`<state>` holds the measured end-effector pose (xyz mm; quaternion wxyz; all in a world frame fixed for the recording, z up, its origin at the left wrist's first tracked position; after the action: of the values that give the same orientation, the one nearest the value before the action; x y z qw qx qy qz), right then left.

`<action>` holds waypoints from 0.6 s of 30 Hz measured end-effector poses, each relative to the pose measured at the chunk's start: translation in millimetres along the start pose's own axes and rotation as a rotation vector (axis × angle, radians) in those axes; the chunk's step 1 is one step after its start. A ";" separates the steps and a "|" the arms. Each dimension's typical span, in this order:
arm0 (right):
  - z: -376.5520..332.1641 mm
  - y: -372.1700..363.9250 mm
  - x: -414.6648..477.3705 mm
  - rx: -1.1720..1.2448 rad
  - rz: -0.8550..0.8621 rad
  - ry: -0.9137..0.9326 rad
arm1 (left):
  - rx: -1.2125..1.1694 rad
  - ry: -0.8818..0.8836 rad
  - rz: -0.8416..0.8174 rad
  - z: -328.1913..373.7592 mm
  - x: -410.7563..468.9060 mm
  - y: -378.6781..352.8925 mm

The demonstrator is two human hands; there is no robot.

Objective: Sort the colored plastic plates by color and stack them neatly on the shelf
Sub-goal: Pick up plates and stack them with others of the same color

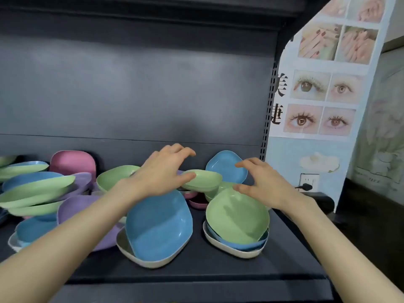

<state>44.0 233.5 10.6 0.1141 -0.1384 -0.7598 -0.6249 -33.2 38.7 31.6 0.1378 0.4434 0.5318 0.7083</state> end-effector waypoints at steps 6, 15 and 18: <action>30.4 -28.9 33.5 0.114 -0.115 -0.026 | -0.059 0.053 -0.135 -21.1 45.2 -40.2; 58.3 -57.6 63.5 0.281 -0.356 0.015 | -0.090 0.220 -0.329 -52.3 75.0 -77.5; 62.7 -64.0 69.4 0.334 -0.400 0.028 | -0.117 0.268 -0.405 -59.7 81.2 -88.0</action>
<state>-43.6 288.2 -36.2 0.0201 0.0443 -0.8630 -0.5029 -149.9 90.1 -8.8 0.2305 0.2213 0.5813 0.7483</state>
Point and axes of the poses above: each hand's wrist, its own x-axis towards the middle knuckle, its own y-axis out of the back of the hand, z = x × y, the point moved 6 cm from there along x, towards the middle knuckle, and after that the axes turned 3 degrees about -z, right-handed, at the moved point
